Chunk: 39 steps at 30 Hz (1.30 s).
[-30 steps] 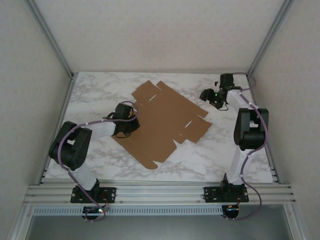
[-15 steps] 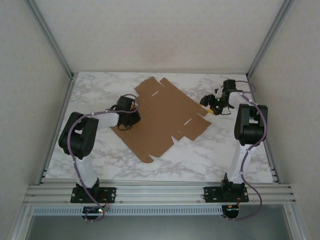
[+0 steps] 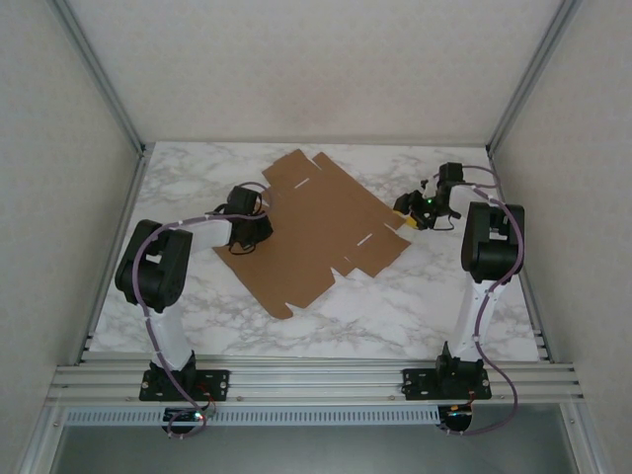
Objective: Fold the paper box
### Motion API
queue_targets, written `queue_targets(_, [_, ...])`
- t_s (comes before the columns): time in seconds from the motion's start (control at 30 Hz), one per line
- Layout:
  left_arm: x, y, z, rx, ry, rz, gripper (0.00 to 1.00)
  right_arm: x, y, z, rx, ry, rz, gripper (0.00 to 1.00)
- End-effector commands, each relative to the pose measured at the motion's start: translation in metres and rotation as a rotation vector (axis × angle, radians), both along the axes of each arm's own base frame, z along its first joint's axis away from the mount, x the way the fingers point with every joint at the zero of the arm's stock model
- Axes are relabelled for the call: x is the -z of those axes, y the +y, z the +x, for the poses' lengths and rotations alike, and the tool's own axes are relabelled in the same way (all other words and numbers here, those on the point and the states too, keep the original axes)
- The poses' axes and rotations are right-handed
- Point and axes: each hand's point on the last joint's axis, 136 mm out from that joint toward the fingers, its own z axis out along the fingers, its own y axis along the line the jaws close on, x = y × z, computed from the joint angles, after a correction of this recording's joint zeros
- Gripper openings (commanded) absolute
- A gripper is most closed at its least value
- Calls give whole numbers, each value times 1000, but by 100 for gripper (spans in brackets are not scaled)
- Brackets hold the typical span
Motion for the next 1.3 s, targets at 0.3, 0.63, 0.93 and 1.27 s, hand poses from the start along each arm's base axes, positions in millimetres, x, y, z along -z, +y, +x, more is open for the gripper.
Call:
queue_targets(0.3, [26, 19, -16, 5, 106, 81, 0, 1, 17, -18, -6, 45, 97, 47])
queue_targets(0.63, [20, 17, -13, 11, 88, 67, 0, -7, 38, -20, -52, -2, 196, 11])
queue_targets(0.93, [-3, 25, -2, -15, 49, 47, 0, -40, 42, -14, -100, -187, 79, 1])
queue_targets(1.27, [-85, 11, 27, -14, -80, -77, 35, -94, 66, -13, -168, -530, -24, 0])
